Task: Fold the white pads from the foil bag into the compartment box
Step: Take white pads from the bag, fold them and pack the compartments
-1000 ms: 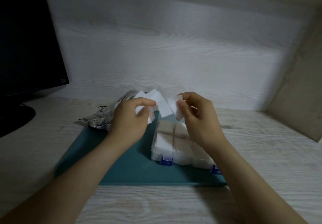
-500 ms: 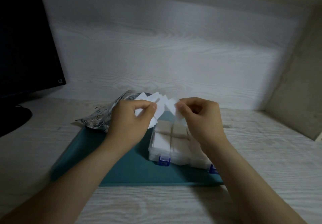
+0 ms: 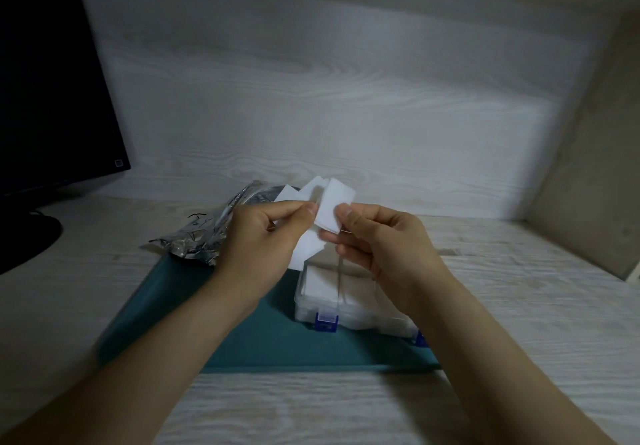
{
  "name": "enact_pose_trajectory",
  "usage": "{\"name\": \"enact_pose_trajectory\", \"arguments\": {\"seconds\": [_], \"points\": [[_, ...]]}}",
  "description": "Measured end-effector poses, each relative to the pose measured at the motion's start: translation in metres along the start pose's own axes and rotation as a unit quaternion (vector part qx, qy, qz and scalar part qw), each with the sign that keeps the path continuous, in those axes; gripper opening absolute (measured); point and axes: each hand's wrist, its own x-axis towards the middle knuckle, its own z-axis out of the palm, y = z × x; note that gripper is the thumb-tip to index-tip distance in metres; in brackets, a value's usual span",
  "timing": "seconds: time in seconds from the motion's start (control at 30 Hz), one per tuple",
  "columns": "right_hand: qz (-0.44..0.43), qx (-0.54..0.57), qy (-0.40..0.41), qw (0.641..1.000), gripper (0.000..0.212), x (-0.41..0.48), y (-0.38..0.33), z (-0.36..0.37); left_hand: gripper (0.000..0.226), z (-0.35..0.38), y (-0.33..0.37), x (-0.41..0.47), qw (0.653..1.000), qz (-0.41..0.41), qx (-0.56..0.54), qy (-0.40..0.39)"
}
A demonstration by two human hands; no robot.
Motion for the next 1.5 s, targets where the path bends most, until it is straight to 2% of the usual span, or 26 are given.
{"name": "enact_pose_trajectory", "arguments": {"seconds": [0.17, 0.43, 0.6, 1.0, 1.13, 1.27, 1.4, 1.5], "points": [[0.026, 0.005, 0.016, 1.0, 0.011, 0.004, 0.003, -0.001, 0.02, 0.001, -0.003, -0.001, 1.0, -0.002, -0.027, -0.006], [0.014, -0.008, 0.007, 1.0, 0.017, 0.007, 0.007, -0.003, 0.03, 0.003, 0.001, -0.002, 0.999, 0.0, -0.042, -0.022], [0.012, -0.031, 0.016, 0.999, 0.008, 0.008, 0.006, -0.008, 0.015, 0.0, -0.006, 0.002, 1.0, -0.006, -0.003, -0.019], [-0.109, -0.155, 0.05, 0.981, 0.015, -0.002, -0.005, -0.017, 0.011, -0.001, -0.01, -0.001, 0.989, 0.079, 0.128, -0.01], [-0.113, -0.213, 0.124, 0.963, 0.005, -0.014, -0.011, -0.04, 0.031, 0.004, -0.012, -0.007, 0.981, 0.103, 0.158, -0.05], [-0.095, -0.278, 0.186, 0.938, 0.011, -0.037, -0.013, -0.071, 0.048, 0.017, -0.016, -0.021, 0.96, 0.156, 0.201, -0.12], [-0.057, -0.332, 0.209, 0.918, 0.014, -0.056, -0.011, -0.084, 0.053, 0.024, -0.018, -0.028, 0.936, 0.16, 0.273, -0.157], [-0.071, -0.412, 0.208, 0.884, 0.012, -0.062, -0.007, -0.089, 0.052, 0.024, -0.017, -0.028, 0.931, 0.17, 0.287, -0.15]]}}
